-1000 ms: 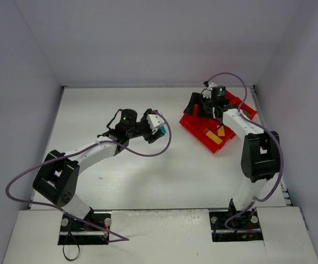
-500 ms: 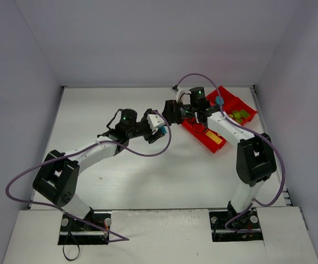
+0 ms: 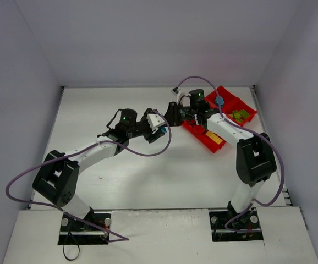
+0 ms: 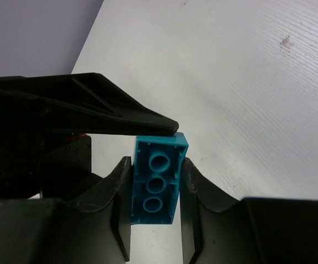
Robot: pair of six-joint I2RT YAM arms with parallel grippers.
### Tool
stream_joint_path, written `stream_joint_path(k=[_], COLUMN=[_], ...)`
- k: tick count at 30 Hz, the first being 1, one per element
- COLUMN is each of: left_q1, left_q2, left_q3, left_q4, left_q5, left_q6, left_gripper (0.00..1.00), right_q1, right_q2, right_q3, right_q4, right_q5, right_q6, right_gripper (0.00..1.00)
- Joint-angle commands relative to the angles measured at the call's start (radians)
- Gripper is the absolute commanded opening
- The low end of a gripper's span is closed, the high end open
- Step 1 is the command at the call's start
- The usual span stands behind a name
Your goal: Sort the legos into containers by color
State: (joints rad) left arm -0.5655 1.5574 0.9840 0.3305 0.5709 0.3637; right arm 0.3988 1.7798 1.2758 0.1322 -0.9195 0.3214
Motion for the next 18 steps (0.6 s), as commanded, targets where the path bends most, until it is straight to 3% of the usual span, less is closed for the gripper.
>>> stream_joint_path(k=[1, 3, 4, 6, 8, 9, 10, 18], left_q1=[0.001, -0.002, -0.001, -0.002, -0.002, -0.002, -0.002, -0.004], left_q2=[-0.043, -0.042, -0.040, -0.040, -0.042, -0.048, -0.054, -0.184], left_q3=[0.041, 0.038, 0.038, 0.035, 0.028, 0.024, 0.012, -0.054], left_q4=[0.084, 0.084, 0.085, 0.087, 0.087, 0.087, 0.087, 0.035], left_q5=[0.011, 0.004, -0.003, -0.038, -0.072, -0.088, -0.126, -0.324], left_q6=[-0.008, -0.006, -0.006, -0.015, -0.038, -0.046, -0.066, -0.241], left_gripper=[0.19, 0.20, 0.31, 0.41, 0.69, 0.79, 0.83, 0.84], right_q1=[0.011, 0.011, 0.009, 0.003, -0.017, -0.026, -0.053, -0.239], right_q2=[-0.037, -0.039, -0.042, -0.046, -0.048, -0.052, -0.056, -0.072], right_q3=[0.003, 0.019, 0.028, 0.048, 0.076, 0.080, 0.089, 0.120], right_q4=[0.050, 0.040, 0.031, -0.006, -0.025, -0.026, -0.026, -0.028], right_q5=[-0.025, -0.003, 0.016, 0.066, 0.140, 0.171, 0.230, 0.640], right_q6=[-0.008, -0.019, -0.028, -0.053, -0.061, -0.055, -0.051, -0.012], right_gripper=[0.12, 0.00, 0.00, 0.00, 0.00, 0.00, 0.00, 0.00])
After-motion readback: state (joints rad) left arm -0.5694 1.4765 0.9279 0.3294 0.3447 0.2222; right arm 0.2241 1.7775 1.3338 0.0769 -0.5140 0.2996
